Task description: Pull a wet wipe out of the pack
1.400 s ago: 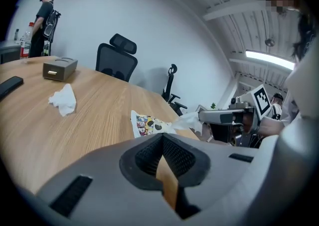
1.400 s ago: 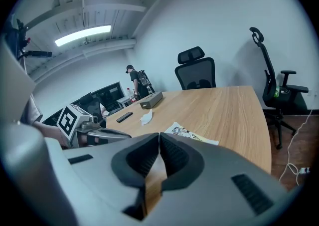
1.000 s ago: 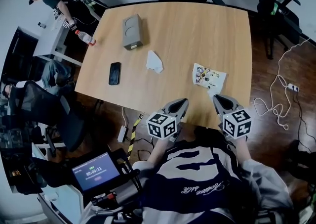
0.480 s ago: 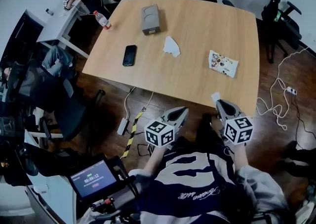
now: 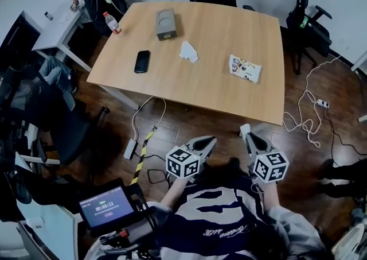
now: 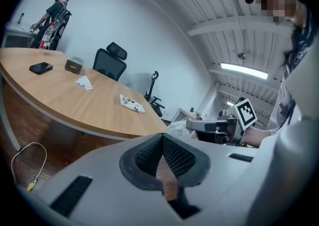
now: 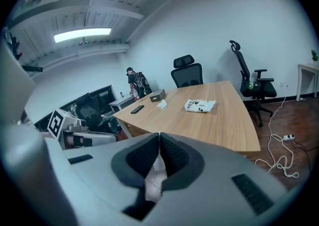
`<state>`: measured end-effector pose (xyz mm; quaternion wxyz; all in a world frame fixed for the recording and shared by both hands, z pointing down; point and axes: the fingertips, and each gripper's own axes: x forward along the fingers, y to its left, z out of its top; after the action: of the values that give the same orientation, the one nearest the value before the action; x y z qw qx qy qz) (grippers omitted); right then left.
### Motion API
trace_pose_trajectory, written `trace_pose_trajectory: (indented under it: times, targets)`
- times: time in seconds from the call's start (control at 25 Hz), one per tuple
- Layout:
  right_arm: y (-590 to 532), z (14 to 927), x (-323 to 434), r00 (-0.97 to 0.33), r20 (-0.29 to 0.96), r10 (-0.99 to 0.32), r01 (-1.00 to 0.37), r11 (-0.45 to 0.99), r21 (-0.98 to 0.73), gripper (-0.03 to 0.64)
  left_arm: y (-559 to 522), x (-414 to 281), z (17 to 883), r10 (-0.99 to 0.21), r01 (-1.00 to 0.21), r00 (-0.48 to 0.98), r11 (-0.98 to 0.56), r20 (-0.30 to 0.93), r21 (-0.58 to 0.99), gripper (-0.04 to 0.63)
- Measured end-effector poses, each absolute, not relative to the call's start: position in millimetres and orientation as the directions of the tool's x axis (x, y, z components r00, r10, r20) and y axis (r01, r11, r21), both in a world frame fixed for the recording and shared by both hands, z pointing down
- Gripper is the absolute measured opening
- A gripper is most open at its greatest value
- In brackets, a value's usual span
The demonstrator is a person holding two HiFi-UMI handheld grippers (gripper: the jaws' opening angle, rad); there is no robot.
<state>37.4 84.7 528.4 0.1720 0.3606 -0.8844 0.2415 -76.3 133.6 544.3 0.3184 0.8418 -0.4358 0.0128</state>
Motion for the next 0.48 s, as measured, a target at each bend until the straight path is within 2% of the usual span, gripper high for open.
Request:
trace_pose_trajectory:
  times: [0.28, 0.48]
  targets:
    - [92.1, 512.0, 74.3, -0.690, 0.444, -0.572, -0.716, 0.632, -0.298, 0.008, 133.7, -55.8, 516.0, -0.784, -0.766, 0.567, -0.388, 0.252, 0.513, 0.003]
    - [122.0, 514.6, 130.1, -0.724, 0.435, -0.535, -0.675, 0.680, -0.287, 0.008, 147.7, 8.7, 514.6, -0.813, -0.772, 0.537, -0.366, 0.224, 0.520, 0.003]
